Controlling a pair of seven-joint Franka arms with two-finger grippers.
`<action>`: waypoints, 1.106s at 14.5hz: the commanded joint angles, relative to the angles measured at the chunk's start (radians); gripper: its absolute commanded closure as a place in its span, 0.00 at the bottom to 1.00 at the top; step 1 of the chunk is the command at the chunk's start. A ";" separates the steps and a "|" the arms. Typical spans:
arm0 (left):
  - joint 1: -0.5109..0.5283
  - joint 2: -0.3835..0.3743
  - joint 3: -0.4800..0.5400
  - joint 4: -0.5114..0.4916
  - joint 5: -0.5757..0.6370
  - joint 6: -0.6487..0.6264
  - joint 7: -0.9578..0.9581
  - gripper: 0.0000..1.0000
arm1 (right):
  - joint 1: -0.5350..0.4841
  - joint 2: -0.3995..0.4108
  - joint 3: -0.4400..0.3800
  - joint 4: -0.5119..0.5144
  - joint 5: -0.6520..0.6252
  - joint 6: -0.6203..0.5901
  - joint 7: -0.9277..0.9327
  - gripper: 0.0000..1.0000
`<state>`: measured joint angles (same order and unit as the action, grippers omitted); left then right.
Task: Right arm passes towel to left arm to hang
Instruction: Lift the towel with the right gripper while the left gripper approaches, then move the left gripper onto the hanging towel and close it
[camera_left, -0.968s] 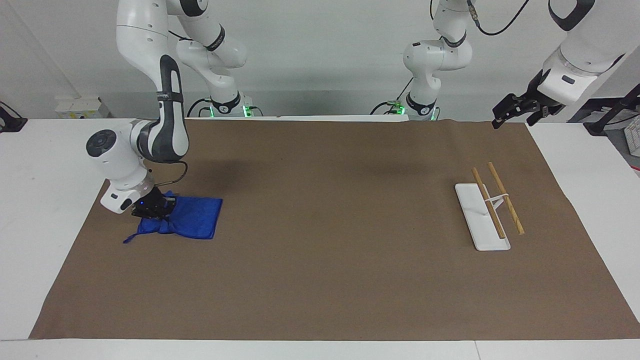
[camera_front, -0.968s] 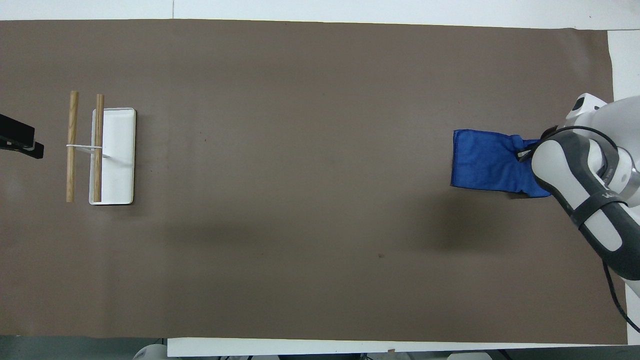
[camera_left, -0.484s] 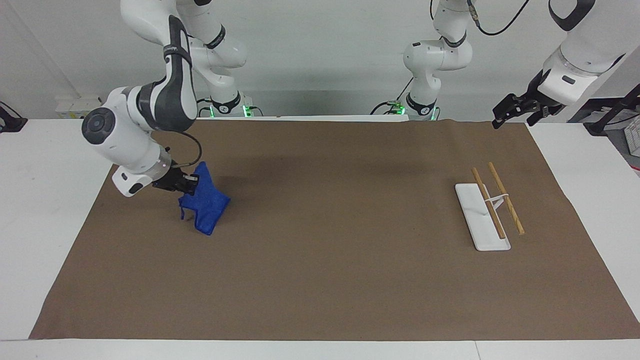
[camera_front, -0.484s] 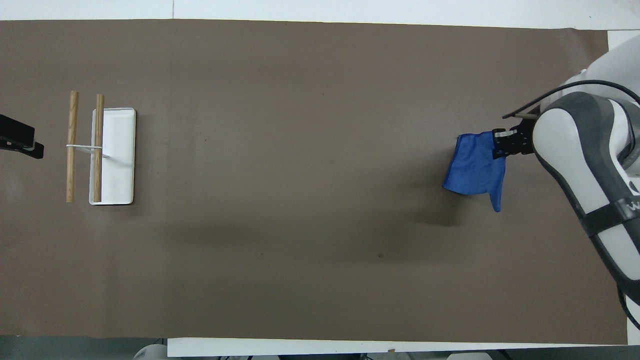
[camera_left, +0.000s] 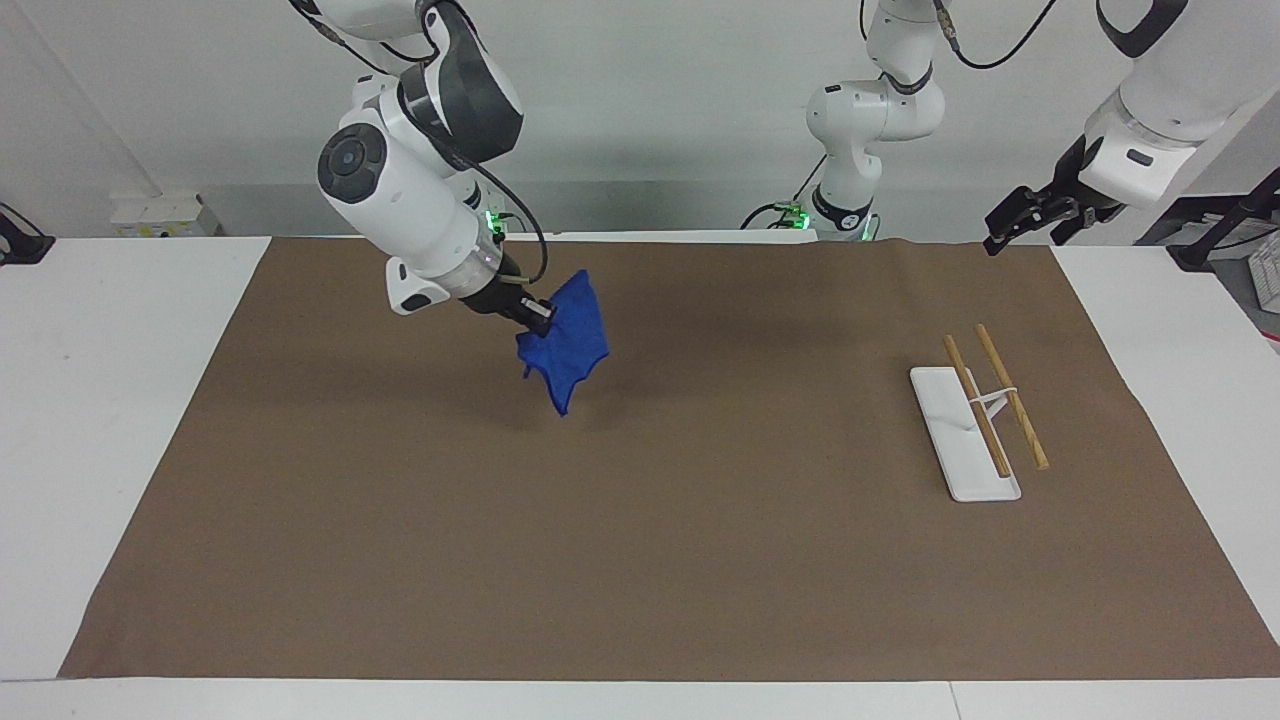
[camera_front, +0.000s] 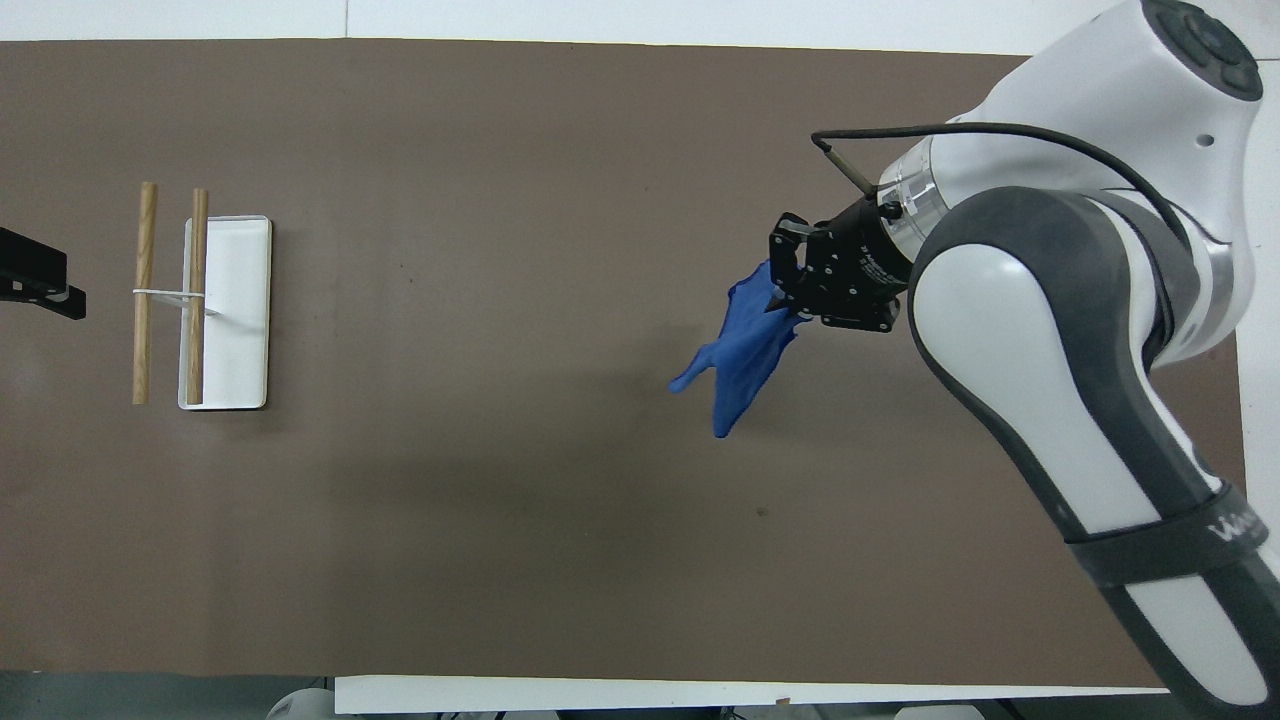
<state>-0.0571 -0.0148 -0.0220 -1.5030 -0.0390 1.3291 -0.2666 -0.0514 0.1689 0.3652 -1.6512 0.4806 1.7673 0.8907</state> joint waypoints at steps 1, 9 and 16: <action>-0.007 -0.072 -0.004 -0.130 -0.092 0.115 -0.298 0.00 | 0.001 0.029 0.098 0.031 0.078 0.134 0.205 1.00; -0.139 -0.194 -0.012 -0.455 -0.241 0.464 -1.268 0.00 | 0.024 0.064 0.261 0.008 0.184 0.490 0.525 1.00; -0.285 -0.304 -0.026 -0.678 -0.295 0.697 -1.704 0.00 | 0.028 0.072 0.291 0.010 0.182 0.500 0.550 1.00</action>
<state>-0.3293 -0.2640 -0.0579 -2.1099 -0.3224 1.9556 -1.8530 -0.0147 0.2323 0.6409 -1.6466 0.6467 2.2526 1.4280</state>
